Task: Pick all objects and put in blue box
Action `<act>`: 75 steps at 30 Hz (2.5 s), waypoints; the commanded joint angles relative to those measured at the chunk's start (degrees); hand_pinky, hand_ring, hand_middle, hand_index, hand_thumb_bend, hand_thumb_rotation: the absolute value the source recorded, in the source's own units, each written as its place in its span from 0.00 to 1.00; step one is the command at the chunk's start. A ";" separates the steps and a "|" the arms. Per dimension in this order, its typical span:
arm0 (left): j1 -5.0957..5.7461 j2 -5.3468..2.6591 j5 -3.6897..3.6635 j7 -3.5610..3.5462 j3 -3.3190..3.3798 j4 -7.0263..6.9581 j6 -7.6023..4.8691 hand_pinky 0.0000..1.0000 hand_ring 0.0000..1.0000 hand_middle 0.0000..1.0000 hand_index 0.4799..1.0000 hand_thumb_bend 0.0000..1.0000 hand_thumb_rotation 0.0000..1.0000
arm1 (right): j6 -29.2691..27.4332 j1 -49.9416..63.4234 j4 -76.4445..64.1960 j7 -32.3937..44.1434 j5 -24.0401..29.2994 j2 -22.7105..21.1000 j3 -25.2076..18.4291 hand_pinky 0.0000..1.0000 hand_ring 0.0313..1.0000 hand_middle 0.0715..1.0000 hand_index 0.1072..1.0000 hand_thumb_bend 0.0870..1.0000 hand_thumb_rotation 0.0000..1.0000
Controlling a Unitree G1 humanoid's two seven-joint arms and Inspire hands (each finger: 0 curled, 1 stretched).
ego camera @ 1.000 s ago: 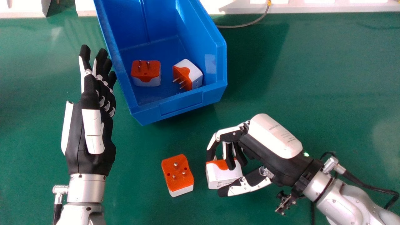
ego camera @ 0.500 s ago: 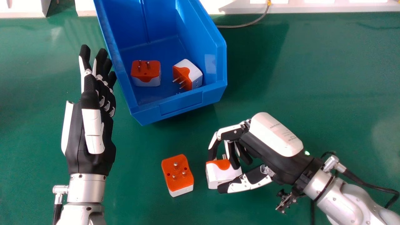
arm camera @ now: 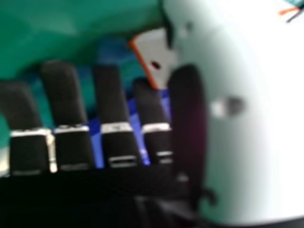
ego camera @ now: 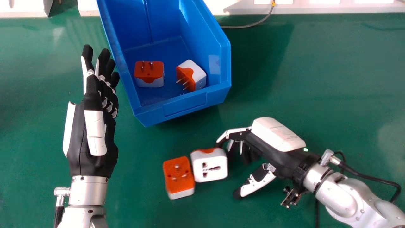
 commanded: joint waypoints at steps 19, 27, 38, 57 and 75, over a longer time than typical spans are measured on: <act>-0.15 0.23 0.10 -0.46 0.08 -0.96 -0.82 1.00 1.00 1.00 1.00 0.88 1.00 | 3.99 1.36 -4.04 3.97 0.38 -0.95 1.51 0.56 0.73 0.83 0.82 0.99 0.19; -0.14 0.29 0.19 -0.50 0.10 -1.01 -0.79 1.00 1.00 1.00 1.00 0.88 1.00 | 3.83 0.30 -4.77 3.51 0.09 0.09 2.26 0.59 0.75 0.84 0.85 1.00 0.22; -0.21 0.19 0.32 -0.57 0.07 -0.69 -0.92 1.00 1.00 1.00 1.00 0.88 1.00 | 2.83 -2.61 -9.14 3.60 0.40 0.30 2.41 0.63 0.77 0.85 0.86 1.00 0.26; -0.86 0.27 0.34 -0.67 -0.09 -0.18 -0.76 1.00 1.00 1.00 1.00 0.87 1.00 | 9.16 2.98 -30.86 16.84 9.85 -5.58 -5.14 0.63 0.76 0.84 0.85 1.00 0.29; -0.41 0.09 -0.02 -0.55 -0.20 -1.03 -0.83 1.00 1.00 1.00 1.00 0.87 1.00 | 7.36 1.03 -25.64 17.44 8.54 -4.33 -2.77 0.64 0.74 0.81 0.84 1.00 0.27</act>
